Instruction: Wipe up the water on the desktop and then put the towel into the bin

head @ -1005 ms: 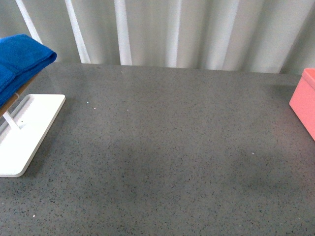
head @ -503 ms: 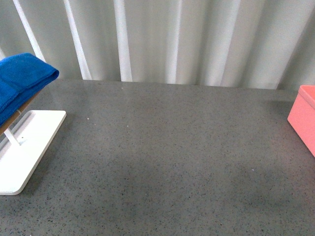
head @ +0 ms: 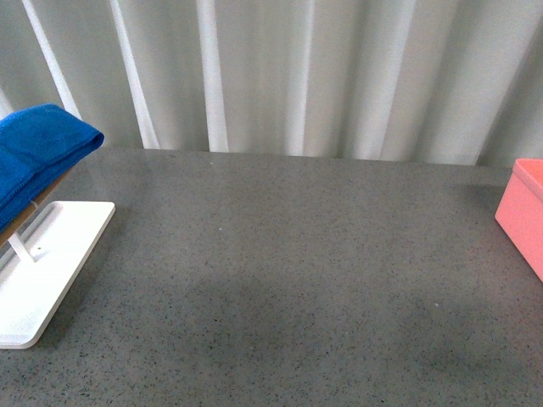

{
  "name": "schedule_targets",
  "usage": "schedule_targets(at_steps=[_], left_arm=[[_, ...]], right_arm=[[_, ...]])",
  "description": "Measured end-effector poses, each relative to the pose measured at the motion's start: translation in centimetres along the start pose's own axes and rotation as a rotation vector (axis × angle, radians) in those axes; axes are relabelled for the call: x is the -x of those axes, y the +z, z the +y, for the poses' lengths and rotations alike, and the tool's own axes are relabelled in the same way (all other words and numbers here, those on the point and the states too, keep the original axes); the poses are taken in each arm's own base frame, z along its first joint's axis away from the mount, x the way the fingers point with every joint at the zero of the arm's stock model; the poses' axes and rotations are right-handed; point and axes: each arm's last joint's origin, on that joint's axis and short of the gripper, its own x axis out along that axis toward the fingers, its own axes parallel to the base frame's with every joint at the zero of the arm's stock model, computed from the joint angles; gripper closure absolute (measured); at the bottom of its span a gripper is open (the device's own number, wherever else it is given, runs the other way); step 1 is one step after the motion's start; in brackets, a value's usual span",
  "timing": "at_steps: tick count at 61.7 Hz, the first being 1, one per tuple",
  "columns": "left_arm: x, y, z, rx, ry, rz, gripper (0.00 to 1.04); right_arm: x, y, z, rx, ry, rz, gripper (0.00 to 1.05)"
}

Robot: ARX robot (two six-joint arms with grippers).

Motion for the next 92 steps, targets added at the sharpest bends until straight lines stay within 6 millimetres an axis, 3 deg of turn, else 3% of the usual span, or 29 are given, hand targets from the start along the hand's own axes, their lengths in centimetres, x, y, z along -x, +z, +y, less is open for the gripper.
schedule_targets(at_steps=[5, 10, 15, 19, 22, 30, 38, 44, 56, 75, 92], left_arm=[[-1.9, 3.0, -0.3, -0.023, -0.003, -0.053, 0.07], [-5.1, 5.8, -0.8, -0.046, -0.024, -0.039, 0.07], [-11.0, 8.9, -2.3, -0.110, -0.041, 0.034, 0.07], [-15.2, 10.0, -3.3, -0.165, -0.045, 0.104, 0.07], [-18.3, 10.4, -3.7, -0.206, -0.038, 0.159, 0.07], [-24.6, 10.1, -3.4, -0.319, 0.021, 0.264, 0.07], [-29.3, 8.4, -0.5, -0.382, 0.118, 0.378, 0.07], [-31.0, 6.8, 2.1, -0.407, 0.175, 0.452, 0.07], [-32.6, 3.7, 6.8, -0.389, 0.232, 0.546, 0.07], [-33.6, 1.8, 9.7, -0.370, 0.274, 0.630, 0.07], [-33.6, 1.6, 11.4, -0.300, 0.326, 0.684, 0.07]], right_arm=[[0.0, 0.0, 0.0, 0.000, 0.000, 0.000, 0.07], [0.0, 0.0, 0.0, 0.000, 0.000, 0.000, 0.07], [0.0, 0.0, 0.0, 0.000, 0.000, 0.000, 0.07], [0.0, 0.0, 0.0, 0.000, 0.000, 0.000, 0.07], [0.0, 0.0, 0.0, 0.000, 0.000, 0.000, 0.07], [0.0, 0.0, 0.0, 0.000, 0.000, 0.000, 0.07], [0.0, 0.0, 0.0, 0.000, 0.000, 0.000, 0.07], [0.0, 0.0, 0.0, 0.000, 0.000, 0.000, 0.07], [0.0, 0.0, 0.0, 0.000, 0.000, 0.000, 0.07], [0.0, 0.0, 0.0, 0.000, 0.000, 0.000, 0.07], [0.0, 0.0, 0.0, 0.000, 0.000, 0.000, 0.07]])
